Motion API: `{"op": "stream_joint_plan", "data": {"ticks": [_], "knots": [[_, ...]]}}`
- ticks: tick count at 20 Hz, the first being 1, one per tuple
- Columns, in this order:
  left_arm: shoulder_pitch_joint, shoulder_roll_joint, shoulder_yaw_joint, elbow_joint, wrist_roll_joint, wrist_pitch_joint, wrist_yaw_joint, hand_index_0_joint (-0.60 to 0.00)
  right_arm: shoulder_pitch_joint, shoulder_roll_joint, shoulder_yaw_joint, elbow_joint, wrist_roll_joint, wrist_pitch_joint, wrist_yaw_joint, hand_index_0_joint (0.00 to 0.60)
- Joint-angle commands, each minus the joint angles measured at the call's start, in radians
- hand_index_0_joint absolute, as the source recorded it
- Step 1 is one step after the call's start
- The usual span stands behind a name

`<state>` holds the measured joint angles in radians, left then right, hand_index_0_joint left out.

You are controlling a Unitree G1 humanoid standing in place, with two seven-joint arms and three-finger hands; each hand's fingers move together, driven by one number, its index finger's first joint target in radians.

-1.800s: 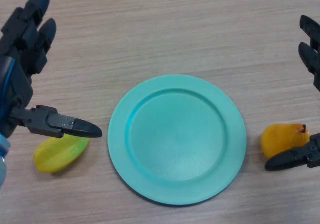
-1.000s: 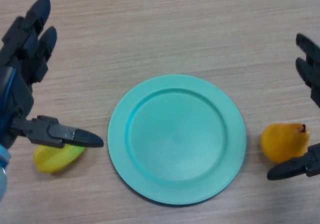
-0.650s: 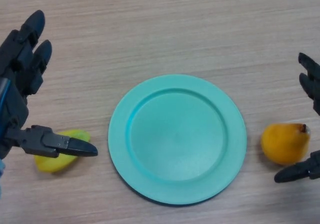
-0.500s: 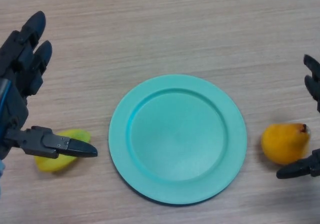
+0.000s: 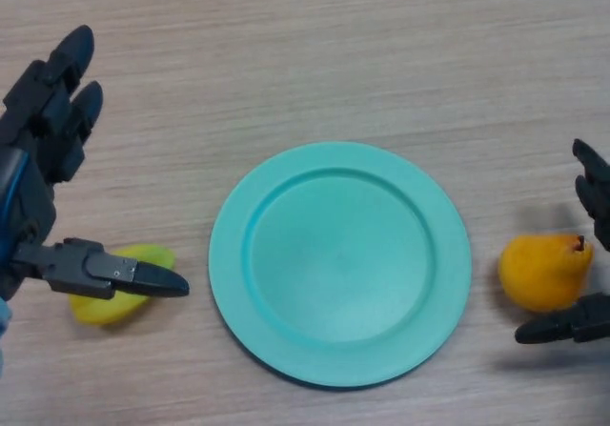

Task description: Pick up the yellow pear and place it on the plate

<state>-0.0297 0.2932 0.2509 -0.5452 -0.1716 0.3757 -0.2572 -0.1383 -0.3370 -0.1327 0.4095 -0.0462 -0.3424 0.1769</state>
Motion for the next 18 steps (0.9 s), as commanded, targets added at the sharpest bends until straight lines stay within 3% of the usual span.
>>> {"op": "stream_joint_plan", "data": {"ticks": [1, 3, 5, 6, 8, 13, 18], "knots": [[-0.025, 0.041, 0.050, -0.049, 0.002, -0.101, -0.017, 0.000, -0.043, -0.042, -0.050, -0.012, -0.009, -0.164, -0.074, 0.000], [-0.026, 0.047, 0.062, -0.042, -0.003, -0.098, -0.025, 0.000, -0.049, -0.034, -0.037, 0.014, -0.012, -0.165, -0.098, 0.000], [-0.026, 0.049, 0.067, -0.039, -0.004, -0.102, -0.027, 0.000, -0.054, -0.031, -0.033, 0.027, -0.013, -0.166, -0.109, 0.199], [-0.026, 0.049, 0.068, -0.037, -0.003, -0.104, -0.027, 0.000, -0.058, -0.029, -0.030, 0.037, -0.014, -0.168, -0.121, 0.349], [-0.019, 0.049, 0.079, -0.032, -0.007, -0.118, -0.027, 0.000, -0.073, -0.014, -0.028, 0.048, 0.031, -0.138, -0.163, 0.581], [-0.008, 0.047, 0.094, -0.050, -0.030, -0.101, -0.028, 0.000, -0.052, 0.006, -0.025, -0.023, 0.140, -0.035, -0.132, 0.600], [0.004, 0.038, 0.092, -0.064, -0.035, -0.085, -0.029, 0.000, -0.041, 0.019, -0.029, -0.288, 0.206, 0.195, -0.127, 0.600]]}}
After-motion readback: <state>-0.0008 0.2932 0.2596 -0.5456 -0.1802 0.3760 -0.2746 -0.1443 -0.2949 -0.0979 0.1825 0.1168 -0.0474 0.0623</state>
